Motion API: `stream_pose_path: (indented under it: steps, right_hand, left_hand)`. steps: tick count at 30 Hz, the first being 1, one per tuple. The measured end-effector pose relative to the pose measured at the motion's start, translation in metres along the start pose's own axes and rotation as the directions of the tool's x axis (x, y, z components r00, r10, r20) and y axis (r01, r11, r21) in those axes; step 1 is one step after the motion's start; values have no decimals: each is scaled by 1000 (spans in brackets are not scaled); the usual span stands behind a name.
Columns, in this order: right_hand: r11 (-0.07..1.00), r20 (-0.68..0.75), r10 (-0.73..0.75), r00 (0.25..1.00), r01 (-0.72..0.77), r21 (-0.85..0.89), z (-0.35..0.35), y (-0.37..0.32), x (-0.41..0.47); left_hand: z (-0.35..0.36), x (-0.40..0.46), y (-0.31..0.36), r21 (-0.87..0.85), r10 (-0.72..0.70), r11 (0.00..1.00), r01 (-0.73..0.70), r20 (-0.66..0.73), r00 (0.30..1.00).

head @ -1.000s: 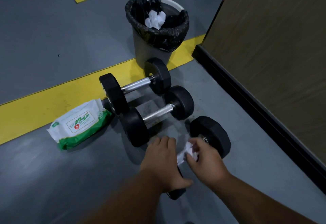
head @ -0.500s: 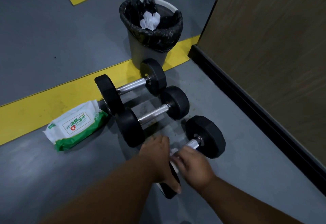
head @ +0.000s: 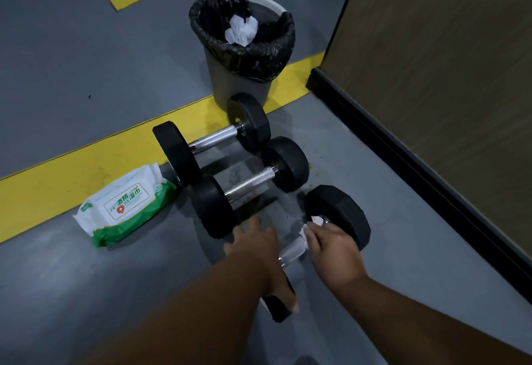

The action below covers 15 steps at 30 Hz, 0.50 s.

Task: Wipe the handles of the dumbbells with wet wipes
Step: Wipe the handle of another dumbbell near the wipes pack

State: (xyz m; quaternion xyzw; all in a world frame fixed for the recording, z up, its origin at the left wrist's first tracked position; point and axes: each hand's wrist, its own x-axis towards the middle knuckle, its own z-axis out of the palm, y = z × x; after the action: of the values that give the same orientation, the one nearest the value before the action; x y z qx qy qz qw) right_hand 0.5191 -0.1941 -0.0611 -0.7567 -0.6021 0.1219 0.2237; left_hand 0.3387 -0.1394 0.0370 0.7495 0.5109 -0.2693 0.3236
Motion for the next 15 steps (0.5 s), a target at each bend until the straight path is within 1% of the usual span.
stream_pose_path:
  steps: [1, 3, 4, 5, 6, 7, 8, 9, 10, 11, 12, 13, 14, 15]
  right_hand:
    - [999, 67, -3, 998, 1, 32, 2, -3, -6]
    - [995, 270, -79, 960, 59, 81, -2, -11, -21]
    - [994, 332, -90, 939, 65, 85, -6, -12, -26]
    - [995, 340, -75, 938, 47, 90, -11, -10, -27]
    - [991, 308, -2, 951, -39, 127, -15, -7, -24]
    - [963, 245, 115, 963, -168, 210, -18, -5, -19]
    - [904, 199, 238, 951, -292, 311, -16, -3, -16]
    - [826, 187, 333, 924, -381, 416, -14, -7, -16]
    - [756, 204, 387, 899, -437, 487, -10, -11, -21]
    - [701, 246, 401, 882, -468, 538, -6, -21, -27]
    - [692, 298, 373, 878, -478, 542, -1, -28, -34]
    - [732, 341, 306, 889, -449, 513, 2, -36, -42]
    - [805, 365, 214, 906, -376, 460, 4, -39, -47]
    - [856, 368, 154, 917, -309, 414, 3, -38, -48]
  left_hand:
    - [0, -1, 0, -11, -6, 1000, 6, 5, 1000]
    - [1, 0, 1, -36, -11, 999, 11, 14, 1000]
    - [1, 1, 1, -37, -12, 999, 12, 13, 1000]
    - [2, 2, 1, -31, -11, 999, 12, 10, 1000]
    - [2, 2, 1, -26, -9, 1000, 9, 5, 1000]
    - [1, 2, 1, -24, -7, 1000, 7, 3, 1000]
    - [1, 3, 1, -22, -6, 1000, 6, 2, 1000]
    - [1, 4, 1, -22, -6, 1000, 6, 5, 1000]
    - [0, 4, 0, -25, -5, 1000, 5, 8, 1000]
    - [0, 4, 1, -30, -4, 1000, 4, 8, 1000]
    - [1, 5, 0, -34, -4, 999, 4, 8, 1000]
    - [2, 5, 0, -39, -3, 999, 3, 6, 1000]
    - [2, 5, 0, -40, -2, 999, 2, 5, 1000]
    - [3, 5, 0, -37, -1, 999, 1, 2, 1000]
